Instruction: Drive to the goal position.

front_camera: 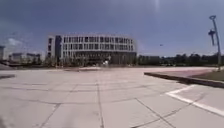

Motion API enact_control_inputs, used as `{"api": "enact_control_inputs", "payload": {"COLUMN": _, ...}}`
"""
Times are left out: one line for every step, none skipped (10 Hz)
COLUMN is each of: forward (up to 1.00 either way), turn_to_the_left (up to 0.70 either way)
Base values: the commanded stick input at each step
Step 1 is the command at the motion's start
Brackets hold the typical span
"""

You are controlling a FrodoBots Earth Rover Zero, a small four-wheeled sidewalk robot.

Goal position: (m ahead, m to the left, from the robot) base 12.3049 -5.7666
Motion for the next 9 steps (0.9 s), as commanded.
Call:
{"api": "enact_control_inputs", "payload": {"forward": 0.85, "turn_to_the_left": 0.0}}
{"api": "enact_control_inputs", "payload": {"forward": 0.85, "turn_to_the_left": 0.0}}
{"api": "enact_control_inputs", "payload": {"forward": 0.85, "turn_to_the_left": 0.0}}
{"api": "enact_control_inputs", "payload": {"forward": 0.85, "turn_to_the_left": 0.0}}
{"api": "enact_control_inputs", "payload": {"forward": 0.85, "turn_to_the_left": 0.0}}
{"api": "enact_control_inputs", "payload": {"forward": 0.85, "turn_to_the_left": 0.0}}
{"api": "enact_control_inputs", "payload": {"forward": 0.85, "turn_to_the_left": 0.0}}
{"api": "enact_control_inputs", "payload": {"forward": 0.85, "turn_to_the_left": 0.0}}
{"api": "enact_control_inputs", "payload": {"forward": 0.85, "turn_to_the_left": 0.0}}
